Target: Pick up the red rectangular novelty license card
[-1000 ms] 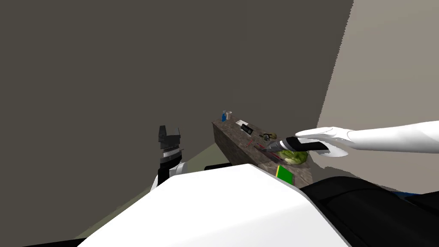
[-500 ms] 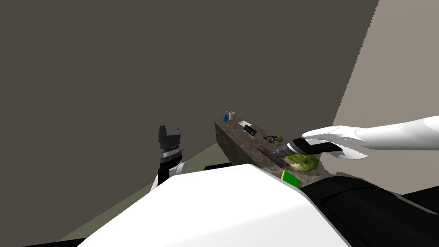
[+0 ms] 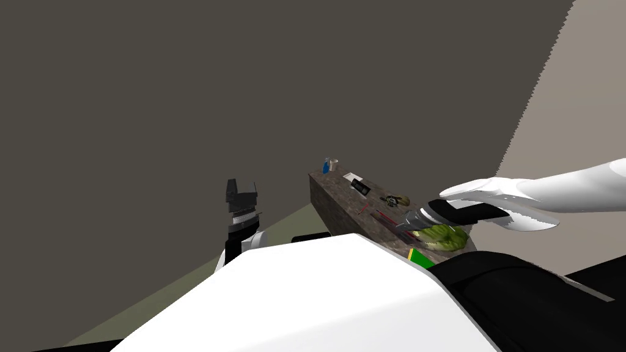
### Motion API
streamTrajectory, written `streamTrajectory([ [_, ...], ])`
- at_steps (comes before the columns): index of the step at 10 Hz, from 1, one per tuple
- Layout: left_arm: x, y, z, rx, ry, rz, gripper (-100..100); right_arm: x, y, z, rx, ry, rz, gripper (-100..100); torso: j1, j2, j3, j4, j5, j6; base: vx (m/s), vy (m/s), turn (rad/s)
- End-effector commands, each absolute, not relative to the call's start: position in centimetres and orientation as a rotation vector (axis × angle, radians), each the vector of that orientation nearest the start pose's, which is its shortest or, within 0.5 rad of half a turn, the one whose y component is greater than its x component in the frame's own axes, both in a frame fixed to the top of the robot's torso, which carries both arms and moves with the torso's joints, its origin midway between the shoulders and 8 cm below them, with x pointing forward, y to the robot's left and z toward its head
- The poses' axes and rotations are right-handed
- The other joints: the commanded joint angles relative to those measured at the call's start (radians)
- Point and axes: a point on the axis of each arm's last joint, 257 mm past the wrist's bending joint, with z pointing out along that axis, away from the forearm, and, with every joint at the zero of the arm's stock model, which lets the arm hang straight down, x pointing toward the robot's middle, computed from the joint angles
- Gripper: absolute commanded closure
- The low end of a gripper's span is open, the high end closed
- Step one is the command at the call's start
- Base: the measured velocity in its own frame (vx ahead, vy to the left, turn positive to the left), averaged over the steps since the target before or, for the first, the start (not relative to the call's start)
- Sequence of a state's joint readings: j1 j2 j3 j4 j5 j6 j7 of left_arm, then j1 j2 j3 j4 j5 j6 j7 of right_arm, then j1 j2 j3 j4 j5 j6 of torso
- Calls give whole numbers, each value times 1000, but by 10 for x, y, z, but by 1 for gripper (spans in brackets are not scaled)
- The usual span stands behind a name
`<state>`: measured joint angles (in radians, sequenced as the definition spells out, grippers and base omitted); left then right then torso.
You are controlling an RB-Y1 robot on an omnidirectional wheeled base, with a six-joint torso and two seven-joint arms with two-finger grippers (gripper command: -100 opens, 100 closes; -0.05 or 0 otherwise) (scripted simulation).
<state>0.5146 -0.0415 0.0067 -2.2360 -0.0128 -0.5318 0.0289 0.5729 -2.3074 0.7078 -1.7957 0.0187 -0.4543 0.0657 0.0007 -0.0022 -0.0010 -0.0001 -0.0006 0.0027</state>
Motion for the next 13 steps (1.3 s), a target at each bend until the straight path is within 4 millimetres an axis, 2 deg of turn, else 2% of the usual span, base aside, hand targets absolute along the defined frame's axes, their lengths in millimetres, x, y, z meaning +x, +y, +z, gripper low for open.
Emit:
streamTrajectory([
  [1, 345, 287, 6, -710, 592, -1302, 0, 168, -553, -246, -668, 2951, 41, 0, 0, 0, 0, 0, 0, 0, 0, 0, 0],
  [2, 345, 287, 6, -710, 592, -1302, 0, 163, -556, -253, -659, 2952, 40, -100, -1, 0, 0, 0, 0, 0, 7, 12, 51],
  [5, 345, 287, 6, -710, 592, -1302, 0, 151, -563, -267, -639, 2954, 37, -100, 0, -1, -1, 0, 0, 0, 18, 18, 55],
  [6, 345, 287, 6, -710, 592, -1302, 0, 153, -562, -265, -642, 2954, 39, -100, 0, -1, -1, 0, 0, 0, 8, 6, 7],
  [7, 345, 287, 6, -710, 592, -1302, 0, 153, -563, -266, -642, 2954, 37, 100, -1, 0, 0, 0, 0, 0, 0, 0, 0],
  [11, 345, 287, 6, -710, 592, -1302, 0, 153, -562, -266, -639, 2955, 40, 100, -2, 0, 0, 0, -1, -1, 0, 0, 0],
  [12, 345, 287, 6, -710, 592, -1302, 0, 153, -562, -266, -639, 2955, 41, 0, -2, 0, 0, 0, -1, -1, 0, 0, 0],
  [13, 345, 287, 6, -710, 592, -1302, 0, 159, -559, -258, -652, 2952, 39, 100, -2, 0, 0, 0, -1, -1, -13, -9, -64],
])
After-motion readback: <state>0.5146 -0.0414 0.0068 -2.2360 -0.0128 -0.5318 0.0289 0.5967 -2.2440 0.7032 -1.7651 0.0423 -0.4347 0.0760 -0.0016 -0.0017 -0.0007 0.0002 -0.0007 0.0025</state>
